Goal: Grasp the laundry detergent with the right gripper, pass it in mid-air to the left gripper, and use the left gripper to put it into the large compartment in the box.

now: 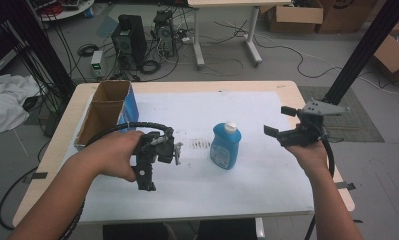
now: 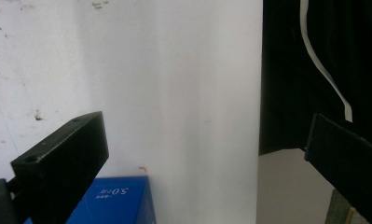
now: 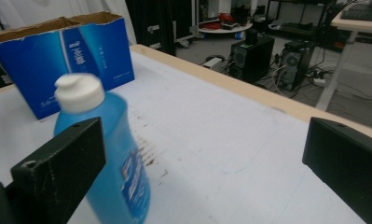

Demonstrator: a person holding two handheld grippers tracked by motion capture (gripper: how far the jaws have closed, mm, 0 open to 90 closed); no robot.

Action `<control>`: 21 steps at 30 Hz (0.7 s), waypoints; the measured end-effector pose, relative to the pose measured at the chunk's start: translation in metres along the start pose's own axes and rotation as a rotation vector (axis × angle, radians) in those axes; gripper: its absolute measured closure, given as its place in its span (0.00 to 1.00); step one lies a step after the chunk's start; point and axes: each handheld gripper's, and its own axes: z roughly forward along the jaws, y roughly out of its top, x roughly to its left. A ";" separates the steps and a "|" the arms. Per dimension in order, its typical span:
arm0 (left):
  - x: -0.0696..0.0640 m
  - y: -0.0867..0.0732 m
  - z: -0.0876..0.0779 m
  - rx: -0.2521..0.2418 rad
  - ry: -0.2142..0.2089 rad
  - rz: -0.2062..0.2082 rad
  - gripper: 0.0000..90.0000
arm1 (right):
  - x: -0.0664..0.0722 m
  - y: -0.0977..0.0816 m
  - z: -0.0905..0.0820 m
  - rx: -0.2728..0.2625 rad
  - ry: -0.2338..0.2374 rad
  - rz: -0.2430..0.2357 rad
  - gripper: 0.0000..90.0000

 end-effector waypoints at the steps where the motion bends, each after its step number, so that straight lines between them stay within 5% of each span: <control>1: 0.000 0.000 0.000 0.002 -0.001 0.000 0.00 | 0.002 -0.005 -0.001 -0.001 0.003 0.000 0.00; 9: -0.002 -0.002 0.000 -0.010 0.004 -0.002 0.00 | 0.033 -0.046 0.013 0.043 0.057 -0.007 0.00; 21: -0.006 -0.001 -0.001 -0.004 0.009 0.006 0.00 | 0.052 -0.082 0.049 0.086 0.107 0.016 0.00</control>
